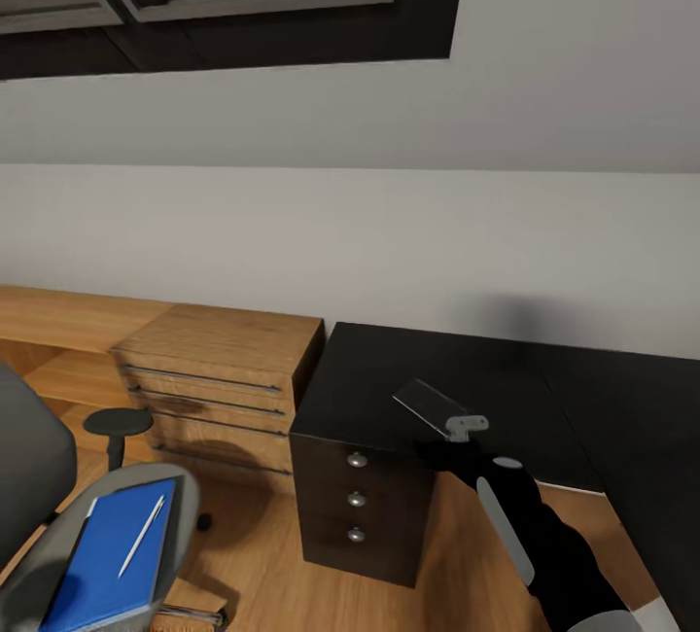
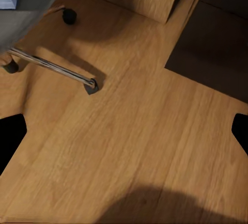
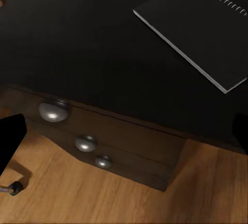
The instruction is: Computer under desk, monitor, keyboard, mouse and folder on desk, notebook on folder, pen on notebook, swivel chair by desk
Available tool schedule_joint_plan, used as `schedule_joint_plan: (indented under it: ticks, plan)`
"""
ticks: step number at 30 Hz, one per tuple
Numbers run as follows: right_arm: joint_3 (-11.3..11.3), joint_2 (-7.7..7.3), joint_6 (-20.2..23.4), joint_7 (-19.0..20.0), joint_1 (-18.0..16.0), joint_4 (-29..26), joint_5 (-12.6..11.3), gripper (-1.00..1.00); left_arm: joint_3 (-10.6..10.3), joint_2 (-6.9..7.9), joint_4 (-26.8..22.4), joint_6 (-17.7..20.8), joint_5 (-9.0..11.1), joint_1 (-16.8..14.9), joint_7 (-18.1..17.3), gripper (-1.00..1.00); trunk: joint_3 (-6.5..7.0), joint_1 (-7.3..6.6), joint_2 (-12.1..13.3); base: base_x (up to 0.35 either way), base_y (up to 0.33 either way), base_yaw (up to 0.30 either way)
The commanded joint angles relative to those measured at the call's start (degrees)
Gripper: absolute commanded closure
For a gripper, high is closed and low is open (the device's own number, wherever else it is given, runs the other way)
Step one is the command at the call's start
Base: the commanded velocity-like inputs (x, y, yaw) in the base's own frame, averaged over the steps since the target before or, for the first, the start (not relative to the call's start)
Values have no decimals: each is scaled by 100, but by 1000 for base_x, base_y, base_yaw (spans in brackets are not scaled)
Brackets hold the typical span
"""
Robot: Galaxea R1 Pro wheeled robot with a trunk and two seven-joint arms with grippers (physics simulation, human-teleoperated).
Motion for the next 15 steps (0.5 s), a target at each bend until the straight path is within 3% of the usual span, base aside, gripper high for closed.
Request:
schedule_joint_plan:
  ticks: [1,15]
  plan:
    - [6,-3,27,4,-2,-7,-8,-100,-40,9,-7,-26,46,-3,47,-100,-5,1,-4,0,0,261]
    - [8,3,19,8,-5,7,-8,-100,-43,9,-7,-33,42,-3,47,-100,-5,1,-4,0,0,270]
